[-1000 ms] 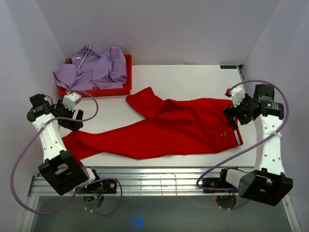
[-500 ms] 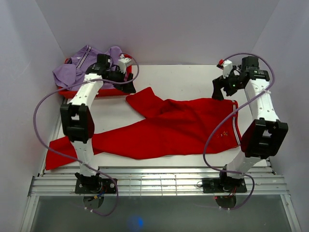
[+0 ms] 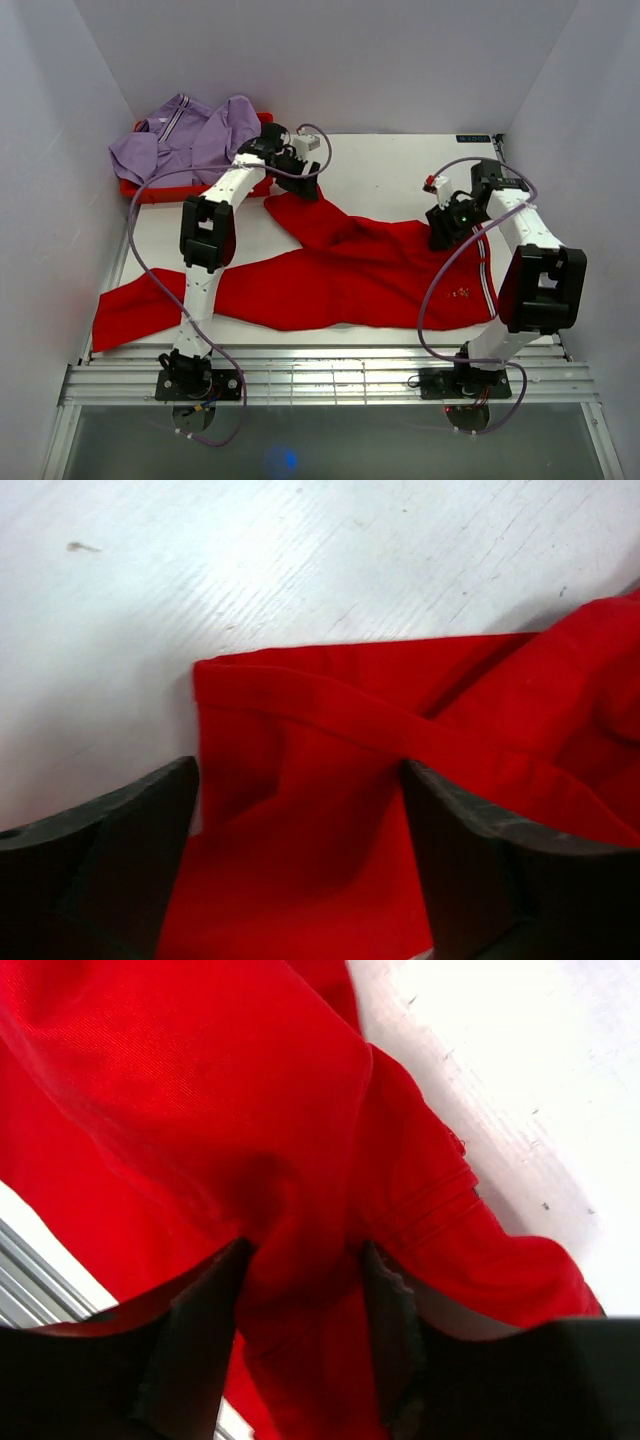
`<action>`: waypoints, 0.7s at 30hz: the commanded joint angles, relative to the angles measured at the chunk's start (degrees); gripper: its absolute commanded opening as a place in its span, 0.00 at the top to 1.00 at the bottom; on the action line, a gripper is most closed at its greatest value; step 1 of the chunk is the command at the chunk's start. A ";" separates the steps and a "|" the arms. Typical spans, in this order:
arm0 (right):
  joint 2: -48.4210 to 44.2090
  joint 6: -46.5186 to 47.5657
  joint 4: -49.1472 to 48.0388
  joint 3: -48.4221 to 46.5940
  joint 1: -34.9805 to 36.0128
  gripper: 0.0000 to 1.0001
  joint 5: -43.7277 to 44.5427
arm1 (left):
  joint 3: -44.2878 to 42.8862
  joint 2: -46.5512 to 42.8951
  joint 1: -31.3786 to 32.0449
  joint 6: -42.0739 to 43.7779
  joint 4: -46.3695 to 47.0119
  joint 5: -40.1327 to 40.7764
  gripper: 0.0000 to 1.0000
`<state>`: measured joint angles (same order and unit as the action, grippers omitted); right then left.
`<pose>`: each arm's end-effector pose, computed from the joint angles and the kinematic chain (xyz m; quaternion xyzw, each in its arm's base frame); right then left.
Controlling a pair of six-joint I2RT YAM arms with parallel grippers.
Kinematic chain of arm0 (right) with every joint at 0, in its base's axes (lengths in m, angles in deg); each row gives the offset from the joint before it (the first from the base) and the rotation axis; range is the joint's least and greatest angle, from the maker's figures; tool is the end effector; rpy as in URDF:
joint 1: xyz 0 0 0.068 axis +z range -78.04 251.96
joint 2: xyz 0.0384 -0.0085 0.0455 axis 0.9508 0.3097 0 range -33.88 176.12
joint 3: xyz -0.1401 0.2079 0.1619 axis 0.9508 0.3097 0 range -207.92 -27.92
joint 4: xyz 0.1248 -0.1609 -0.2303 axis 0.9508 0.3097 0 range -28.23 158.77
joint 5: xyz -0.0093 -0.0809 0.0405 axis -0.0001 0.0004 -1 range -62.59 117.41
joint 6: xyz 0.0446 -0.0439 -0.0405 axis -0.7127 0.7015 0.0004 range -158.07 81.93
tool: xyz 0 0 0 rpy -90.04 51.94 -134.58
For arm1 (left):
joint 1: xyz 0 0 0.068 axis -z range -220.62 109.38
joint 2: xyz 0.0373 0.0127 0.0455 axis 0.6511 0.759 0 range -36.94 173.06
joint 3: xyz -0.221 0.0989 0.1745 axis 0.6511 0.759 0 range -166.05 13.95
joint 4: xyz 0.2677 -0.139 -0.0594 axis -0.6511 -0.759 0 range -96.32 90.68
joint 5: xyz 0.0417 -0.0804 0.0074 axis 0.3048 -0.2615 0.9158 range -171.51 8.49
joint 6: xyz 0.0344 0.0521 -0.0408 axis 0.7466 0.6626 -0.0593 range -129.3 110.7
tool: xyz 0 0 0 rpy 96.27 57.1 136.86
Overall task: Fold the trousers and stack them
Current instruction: Flatten the trousers out
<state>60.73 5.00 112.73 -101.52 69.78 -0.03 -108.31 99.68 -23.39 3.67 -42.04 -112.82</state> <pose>0.3799 0.0144 0.2306 -0.3700 0.8860 0.1576 0.2306 0.5631 -0.2087 0.1913 0.3144 0.8717 -0.2688 0.2629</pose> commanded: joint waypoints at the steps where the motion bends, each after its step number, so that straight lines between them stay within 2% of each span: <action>1: -4.95 3.07 1.51 3.54 -0.11 0.50 0.81 | -2.02 0.40 1.92 -0.32 1.32 2.31 0.12; 2: -6.09 3.33 1.25 5.47 -0.11 0.53 1.07 | -2.02 0.49 2.10 -0.40 1.50 2.39 0.30; 3: -6.71 3.60 1.07 6.62 -0.11 0.57 2.12 | -1.85 0.32 2.19 -0.58 1.41 1.96 0.42; 5: -8.55 4.13 -0.50 10.56 -0.11 0.70 3.44 | -1.58 -0.99 2.19 -0.84 1.41 1.69 0.68; 6: -9.17 4.22 -1.29 11.89 -0.11 0.76 5.01 | -1.15 -3.70 2.19 -0.84 1.50 1.69 0.95; 7: -9.61 4.22 -2.17 13.21 -0.11 0.89 5.99 | -0.01 -5.55 2.19 -1.02 1.59 2.21 1.00; 8: -10.49 4.22 -3.83 14.35 -0.11 0.92 6.87 | 1.39 -8.10 2.02 -0.93 1.93 2.13 1.00; 9: -11.02 4.30 -4.55 16.28 -0.11 0.92 8.53 | 3.50 -14.65 1.40 -0.67 2.63 1.43 1.00; 10: -11.37 4.30 -5.25 17.08 -0.20 0.92 9.33 | 10.13 -18.71 0.96 -0.49 3.95 1.69 1.00; 12: -12.51 4.22 -7.10 18.75 -0.20 0.92 11.26 | 18.07 -27.59 -0.87 0.12 8.34 3.18 1.00; 13: -12.87 4.13 -7.71 19.11 -0.29 0.92 11.88 | 22.28 -36.42 -1.93 1.43 9.57 4.23 1.00; 14: -13.39 4.22 -8.07 19.46 -0.29 0.92 12.41 | 30.16 -40.51 -2.72 2.66 10.89 4.50 1.00; 16: -13.83 4.22 -9.21 20.42 -0.29 0.92 13.81 | 38.02 -52.16 -5.71 5.12 11.43 6.51 1.00; 17: -14.10 4.65 -9.56 20.78 -0.37 0.92 14.25 | 45.19 -55.46 -6.59 7.22 11.08 7.31 1.00; 20: -13.93 5.18 -10.27 21.48 -0.37 0.92 15.75 | 56.47 -68.21 -10.29 12.14 9.42 8.55 1.00; 21: -13.84 5.36 -10.27 21.48 -0.37 0.92 15.93 | 63.65 -70.93 -10.38 17.39 8.45 8.72 1.00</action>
<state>47.73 8.63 103.66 -81.26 70.22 8.58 -57.32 34.21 -31.78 9.64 -31.87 -109.10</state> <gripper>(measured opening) 0.097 0.033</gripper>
